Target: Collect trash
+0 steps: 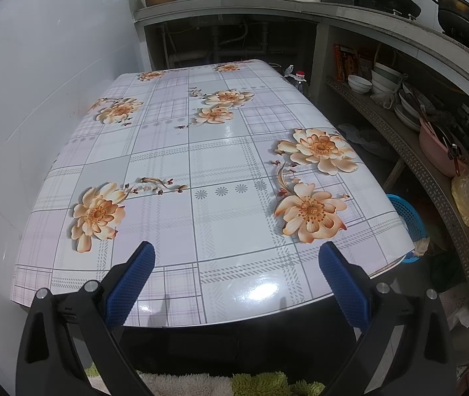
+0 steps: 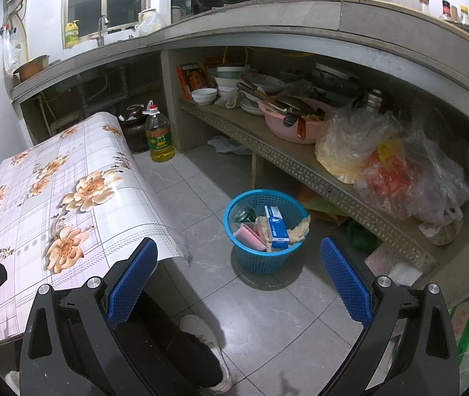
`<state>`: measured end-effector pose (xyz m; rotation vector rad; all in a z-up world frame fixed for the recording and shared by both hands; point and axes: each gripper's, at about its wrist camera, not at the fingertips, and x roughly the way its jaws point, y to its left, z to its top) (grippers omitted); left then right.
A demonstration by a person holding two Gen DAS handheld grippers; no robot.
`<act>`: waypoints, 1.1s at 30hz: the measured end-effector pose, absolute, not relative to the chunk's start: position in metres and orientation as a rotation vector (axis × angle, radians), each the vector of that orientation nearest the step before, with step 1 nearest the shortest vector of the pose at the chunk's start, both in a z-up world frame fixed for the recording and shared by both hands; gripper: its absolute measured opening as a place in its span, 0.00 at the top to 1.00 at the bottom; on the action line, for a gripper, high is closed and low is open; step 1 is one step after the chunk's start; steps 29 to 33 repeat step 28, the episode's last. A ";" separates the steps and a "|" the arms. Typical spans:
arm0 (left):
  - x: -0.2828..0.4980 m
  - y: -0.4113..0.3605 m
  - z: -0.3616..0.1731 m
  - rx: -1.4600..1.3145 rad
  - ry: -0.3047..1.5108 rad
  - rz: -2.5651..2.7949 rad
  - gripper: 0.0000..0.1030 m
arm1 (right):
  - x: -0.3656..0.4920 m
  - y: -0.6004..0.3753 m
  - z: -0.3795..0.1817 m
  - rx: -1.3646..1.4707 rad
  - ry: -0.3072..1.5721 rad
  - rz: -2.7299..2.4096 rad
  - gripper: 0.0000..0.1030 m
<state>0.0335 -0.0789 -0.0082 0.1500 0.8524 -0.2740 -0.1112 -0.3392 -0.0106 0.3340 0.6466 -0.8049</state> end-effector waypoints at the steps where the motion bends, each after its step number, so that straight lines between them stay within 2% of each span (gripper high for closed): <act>1: 0.033 -0.079 -0.008 0.150 0.852 -0.274 0.06 | -0.111 -0.339 -0.010 0.334 0.646 -0.804 0.08; 33: 0.031 -0.078 -0.009 0.153 0.848 -0.280 0.06 | -0.111 -0.341 -0.011 0.336 0.646 -0.803 0.08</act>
